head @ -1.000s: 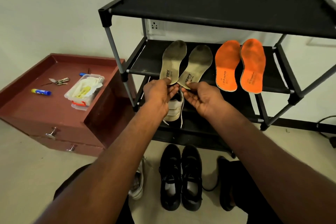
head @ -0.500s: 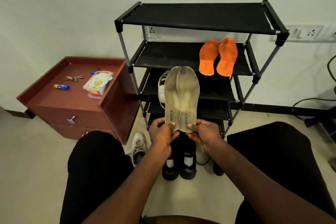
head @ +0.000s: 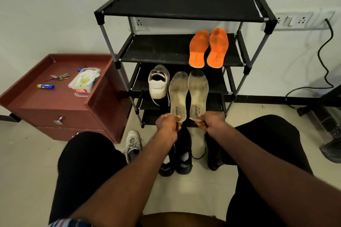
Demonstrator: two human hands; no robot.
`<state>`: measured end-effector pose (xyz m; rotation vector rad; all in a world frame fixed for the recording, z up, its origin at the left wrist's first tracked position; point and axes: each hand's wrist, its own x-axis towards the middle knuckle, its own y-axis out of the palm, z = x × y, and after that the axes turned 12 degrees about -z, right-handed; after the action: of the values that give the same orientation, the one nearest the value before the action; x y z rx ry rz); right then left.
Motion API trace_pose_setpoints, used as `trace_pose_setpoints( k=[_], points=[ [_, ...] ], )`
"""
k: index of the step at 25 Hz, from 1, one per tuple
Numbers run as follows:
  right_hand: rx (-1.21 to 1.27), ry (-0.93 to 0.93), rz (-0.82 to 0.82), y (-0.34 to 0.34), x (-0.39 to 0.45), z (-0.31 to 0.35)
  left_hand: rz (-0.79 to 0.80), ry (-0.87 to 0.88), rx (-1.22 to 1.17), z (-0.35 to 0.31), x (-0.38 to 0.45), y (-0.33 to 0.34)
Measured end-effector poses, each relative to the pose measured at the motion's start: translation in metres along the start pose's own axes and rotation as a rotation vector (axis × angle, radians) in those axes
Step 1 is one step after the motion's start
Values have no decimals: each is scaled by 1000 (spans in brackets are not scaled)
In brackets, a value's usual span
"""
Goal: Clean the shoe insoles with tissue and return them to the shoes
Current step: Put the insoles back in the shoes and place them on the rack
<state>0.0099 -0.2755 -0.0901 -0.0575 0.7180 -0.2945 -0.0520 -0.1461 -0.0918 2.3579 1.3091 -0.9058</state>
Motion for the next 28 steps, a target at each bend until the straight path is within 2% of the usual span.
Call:
trace_pose_setpoints(
  k=[8,12,18,24,26,28],
  points=[
    [-137,-209,-171,56,91,91,35,-30,20,-61,77,97],
    [-185,-300,-190,81,111,102,-7,-24,-17,-67,104,124],
    [-231,-289,-230,104,129,83,-84,-6,-72,-57,132,134],
    [-254,-315,-321,119,144,74,132,10,-37,-48,149,131],
    [-225,-312,-306,119,130,80,32,99,-68,-47,146,139],
    [-237,-349,-294,119,119,85,-104,70,-177,-53,141,137]
  ],
)
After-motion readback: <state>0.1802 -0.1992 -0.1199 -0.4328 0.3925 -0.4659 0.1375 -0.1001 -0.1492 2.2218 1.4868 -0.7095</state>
